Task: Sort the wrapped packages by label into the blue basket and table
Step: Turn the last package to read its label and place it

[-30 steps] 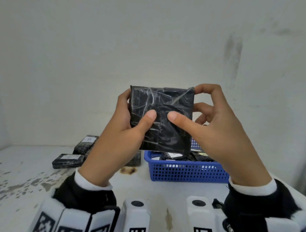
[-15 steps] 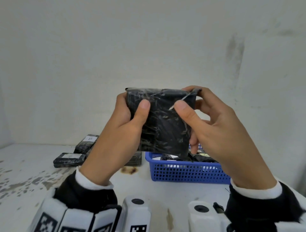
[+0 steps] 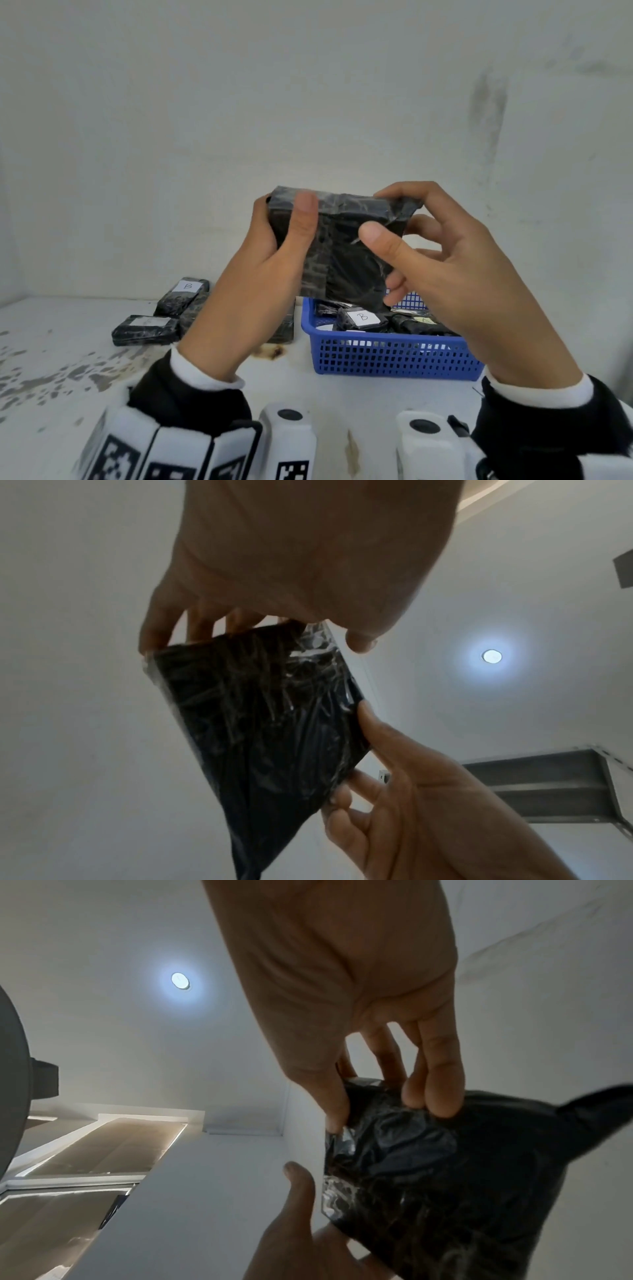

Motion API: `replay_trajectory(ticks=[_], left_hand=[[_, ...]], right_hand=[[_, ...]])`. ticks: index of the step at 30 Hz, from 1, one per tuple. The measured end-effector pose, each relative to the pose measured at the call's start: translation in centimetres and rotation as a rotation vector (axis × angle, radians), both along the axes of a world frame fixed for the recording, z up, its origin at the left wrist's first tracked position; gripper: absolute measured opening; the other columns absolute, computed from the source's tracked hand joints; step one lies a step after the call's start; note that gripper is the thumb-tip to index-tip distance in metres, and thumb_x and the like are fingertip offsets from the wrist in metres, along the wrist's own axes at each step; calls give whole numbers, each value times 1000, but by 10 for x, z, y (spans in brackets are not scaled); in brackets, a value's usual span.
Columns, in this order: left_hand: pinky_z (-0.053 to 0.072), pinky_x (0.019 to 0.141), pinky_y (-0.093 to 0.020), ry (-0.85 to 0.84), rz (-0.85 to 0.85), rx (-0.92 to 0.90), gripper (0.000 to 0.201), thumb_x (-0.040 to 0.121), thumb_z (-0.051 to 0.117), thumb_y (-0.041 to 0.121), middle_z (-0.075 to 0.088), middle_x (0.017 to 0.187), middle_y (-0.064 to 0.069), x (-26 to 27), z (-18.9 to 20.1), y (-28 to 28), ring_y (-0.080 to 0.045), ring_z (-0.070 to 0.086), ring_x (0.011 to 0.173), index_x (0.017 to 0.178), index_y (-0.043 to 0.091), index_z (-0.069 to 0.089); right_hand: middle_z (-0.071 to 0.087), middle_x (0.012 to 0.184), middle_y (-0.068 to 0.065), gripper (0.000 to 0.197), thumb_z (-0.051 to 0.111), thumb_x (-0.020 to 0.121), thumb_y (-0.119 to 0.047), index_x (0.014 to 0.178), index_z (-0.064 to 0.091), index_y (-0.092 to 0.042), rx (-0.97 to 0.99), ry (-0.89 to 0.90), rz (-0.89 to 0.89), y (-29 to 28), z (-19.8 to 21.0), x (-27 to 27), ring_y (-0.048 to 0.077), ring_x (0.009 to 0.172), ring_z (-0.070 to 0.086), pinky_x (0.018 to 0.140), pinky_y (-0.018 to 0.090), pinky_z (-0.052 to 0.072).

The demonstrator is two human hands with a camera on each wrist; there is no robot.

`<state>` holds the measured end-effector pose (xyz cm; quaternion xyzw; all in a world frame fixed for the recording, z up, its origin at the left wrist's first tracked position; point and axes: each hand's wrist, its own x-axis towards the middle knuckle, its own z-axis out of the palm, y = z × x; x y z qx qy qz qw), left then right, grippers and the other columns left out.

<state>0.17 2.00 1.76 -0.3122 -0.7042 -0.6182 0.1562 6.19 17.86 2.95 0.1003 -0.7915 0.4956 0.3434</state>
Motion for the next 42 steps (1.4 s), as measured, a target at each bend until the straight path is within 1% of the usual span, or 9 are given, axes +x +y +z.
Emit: replay_trajectory(ticks=[7, 16, 20, 25, 28, 32, 34, 38, 42], left_hand=[[42, 104, -48, -81, -73, 63, 49, 76, 46, 71, 68, 97, 24, -5, 2, -6, -3, 64, 102, 115, 41, 51], [37, 108, -56, -66, -149, 133, 46, 73, 51, 68, 59, 94, 2, -5, 2, -7, -17, 56, 96, 101, 32, 55], [42, 104, -50, -11, -134, 112, 38, 76, 53, 69, 63, 98, -20, -1, 0, -3, -31, 63, 96, 96, 38, 55], [45, 90, -31, 21, -100, 72, 34, 85, 55, 62, 70, 92, 13, 0, 1, -1, -4, 66, 93, 103, 33, 51], [47, 93, -32, -9, -93, 60, 34, 81, 48, 68, 68, 93, 23, 0, 3, -3, 4, 64, 93, 102, 43, 54], [60, 81, -33, -121, -172, 124, 29, 90, 52, 41, 74, 94, -1, 1, 5, -4, -16, 74, 84, 111, 22, 57], [58, 82, -36, -120, -193, 148, 31, 93, 59, 27, 75, 96, -4, -1, 5, -7, -18, 74, 84, 122, 23, 48], [40, 107, -43, -97, -185, 132, 92, 71, 67, 35, 71, 117, 5, -5, 5, -11, -14, 69, 104, 149, 36, 18], [43, 105, -40, -67, -223, 78, 84, 74, 66, 31, 71, 118, 8, -5, 3, -12, -12, 68, 108, 148, 26, 27]], right_hand=[[71, 93, -15, 19, 68, 83, -47, 101, 69, -41, -30, 61, -29, 0, 0, -1, 15, 54, 64, 71, 45, 63], [65, 90, -8, 11, 64, 90, -39, 84, 71, -33, -71, 38, 32, 2, 0, -2, 12, 56, 59, 70, 39, 62], [65, 87, -11, 11, 66, 86, -46, 85, 67, -36, -20, 74, -6, -1, 0, -2, 38, 62, 57, 65, 37, 61], [69, 91, -10, 32, 68, 69, -61, 89, 61, -37, 34, 75, -15, -5, -2, -2, 41, 75, 66, 75, 52, 59], [70, 94, -12, 29, 74, 71, -54, 90, 61, -37, 63, 71, -3, -1, -3, -2, 34, 77, 68, 73, 37, 61], [71, 91, -11, 26, 79, 74, -43, 94, 64, -37, 87, 48, -18, 2, -3, 1, 7, 71, 68, 60, 7, 46], [70, 90, -12, 26, 73, 75, -52, 97, 65, -41, 90, 48, -16, 2, -3, 0, 8, 67, 63, 59, 10, 46], [65, 113, -28, 47, 78, 84, -35, 117, 53, -56, 97, 99, 43, 2, -4, -3, 18, 83, 70, 80, 37, 60], [44, 137, -35, 86, 80, 82, -31, 138, 27, -67, 87, 116, 67, 3, -5, -7, 6, 102, 69, 91, 31, 57]])
